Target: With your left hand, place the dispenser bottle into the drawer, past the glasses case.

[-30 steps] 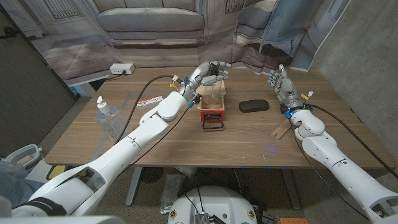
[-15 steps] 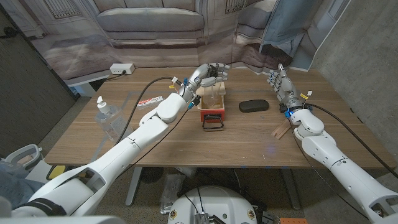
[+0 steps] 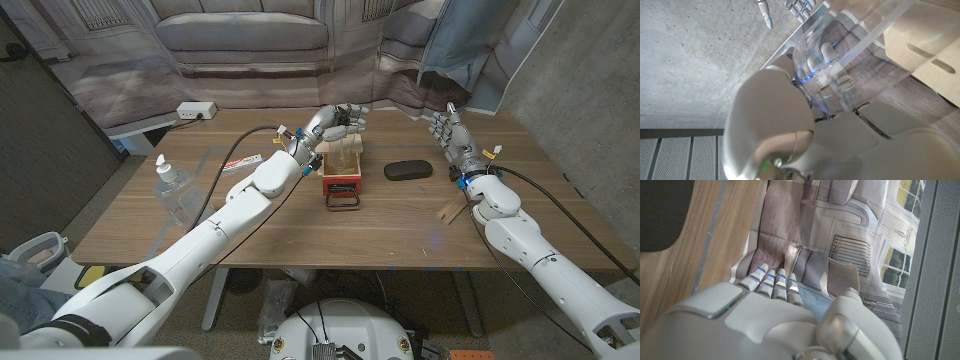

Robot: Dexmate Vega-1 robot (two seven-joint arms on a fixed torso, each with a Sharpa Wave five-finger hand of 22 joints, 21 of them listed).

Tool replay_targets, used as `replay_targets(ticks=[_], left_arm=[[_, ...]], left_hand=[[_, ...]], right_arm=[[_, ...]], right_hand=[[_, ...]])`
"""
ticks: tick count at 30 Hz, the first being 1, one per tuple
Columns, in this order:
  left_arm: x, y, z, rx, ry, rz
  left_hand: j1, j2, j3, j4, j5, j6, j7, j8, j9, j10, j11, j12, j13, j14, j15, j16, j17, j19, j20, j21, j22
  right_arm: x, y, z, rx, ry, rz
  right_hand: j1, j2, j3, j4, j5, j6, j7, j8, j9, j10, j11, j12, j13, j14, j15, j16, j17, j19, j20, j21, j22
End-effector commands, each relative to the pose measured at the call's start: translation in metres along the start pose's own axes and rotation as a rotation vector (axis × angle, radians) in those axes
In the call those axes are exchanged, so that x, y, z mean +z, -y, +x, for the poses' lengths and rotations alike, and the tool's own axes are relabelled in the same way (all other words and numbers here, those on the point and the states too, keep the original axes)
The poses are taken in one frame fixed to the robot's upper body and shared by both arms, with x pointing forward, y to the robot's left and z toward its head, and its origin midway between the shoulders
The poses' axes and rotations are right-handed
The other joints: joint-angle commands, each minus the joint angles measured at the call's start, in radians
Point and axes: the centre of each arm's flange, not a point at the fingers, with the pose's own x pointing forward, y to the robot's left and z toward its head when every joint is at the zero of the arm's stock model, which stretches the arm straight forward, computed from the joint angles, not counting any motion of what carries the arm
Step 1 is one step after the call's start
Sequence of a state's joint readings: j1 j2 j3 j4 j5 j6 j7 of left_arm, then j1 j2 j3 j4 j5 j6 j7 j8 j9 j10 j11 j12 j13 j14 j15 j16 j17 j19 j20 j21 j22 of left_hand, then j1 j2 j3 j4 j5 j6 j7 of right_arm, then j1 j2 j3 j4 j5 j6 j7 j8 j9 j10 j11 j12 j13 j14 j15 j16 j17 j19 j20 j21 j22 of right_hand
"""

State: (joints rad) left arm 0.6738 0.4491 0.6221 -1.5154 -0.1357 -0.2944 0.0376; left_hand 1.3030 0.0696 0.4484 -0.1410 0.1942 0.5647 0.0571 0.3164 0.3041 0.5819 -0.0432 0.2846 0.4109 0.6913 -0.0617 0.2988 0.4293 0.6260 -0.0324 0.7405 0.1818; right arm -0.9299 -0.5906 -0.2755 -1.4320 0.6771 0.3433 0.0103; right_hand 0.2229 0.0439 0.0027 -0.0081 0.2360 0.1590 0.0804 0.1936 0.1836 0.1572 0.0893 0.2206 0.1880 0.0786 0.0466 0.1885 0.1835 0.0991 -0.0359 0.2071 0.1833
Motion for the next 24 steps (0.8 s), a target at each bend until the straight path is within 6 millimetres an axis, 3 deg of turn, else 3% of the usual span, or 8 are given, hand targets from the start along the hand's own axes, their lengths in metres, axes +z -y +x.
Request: replay_targets(ticks=[1, 24], left_arm=[[-0.0038, 0.0065, 0.0061, -0.028, -0.010, -0.009], [-0.0067, 0.0117, 0.0015, -0.039, -0.045, 0.001]], left_hand=[[0.051, 0.060, 0.009, 0.000, 0.000, 0.009, -0.004, 0.001, 0.002, 0.006, 0.001, -0.003, 0.006, 0.006, -0.031, -0.003, 0.003, -0.004, -0.002, 0.007, 0.000], [0.045, 0.059, 0.014, 0.000, 0.000, 0.011, -0.004, -0.003, 0.002, 0.008, 0.000, -0.007, 0.011, 0.001, -0.027, -0.007, 0.006, -0.014, 0.002, 0.011, 0.000]], right_arm=[[0.0012, 0.0033, -0.0032, -0.006, 0.000, -0.003], [-0.0015, 0.0027, -0.0025, -0.007, 0.021, 0.013]], right_hand=[[0.006, 0.007, -0.006, -0.005, -0.006, 0.007, 0.002, 0.004, 0.004, 0.009, 0.001, 0.000, 0.002, 0.010, -0.002, 0.004, 0.006, 0.009, -0.005, -0.001, 0.004], [0.007, 0.010, -0.006, -0.006, -0.006, 0.009, 0.000, 0.005, 0.004, 0.015, 0.001, 0.002, 0.002, 0.019, -0.003, 0.007, 0.006, 0.019, -0.005, 0.002, 0.004]])
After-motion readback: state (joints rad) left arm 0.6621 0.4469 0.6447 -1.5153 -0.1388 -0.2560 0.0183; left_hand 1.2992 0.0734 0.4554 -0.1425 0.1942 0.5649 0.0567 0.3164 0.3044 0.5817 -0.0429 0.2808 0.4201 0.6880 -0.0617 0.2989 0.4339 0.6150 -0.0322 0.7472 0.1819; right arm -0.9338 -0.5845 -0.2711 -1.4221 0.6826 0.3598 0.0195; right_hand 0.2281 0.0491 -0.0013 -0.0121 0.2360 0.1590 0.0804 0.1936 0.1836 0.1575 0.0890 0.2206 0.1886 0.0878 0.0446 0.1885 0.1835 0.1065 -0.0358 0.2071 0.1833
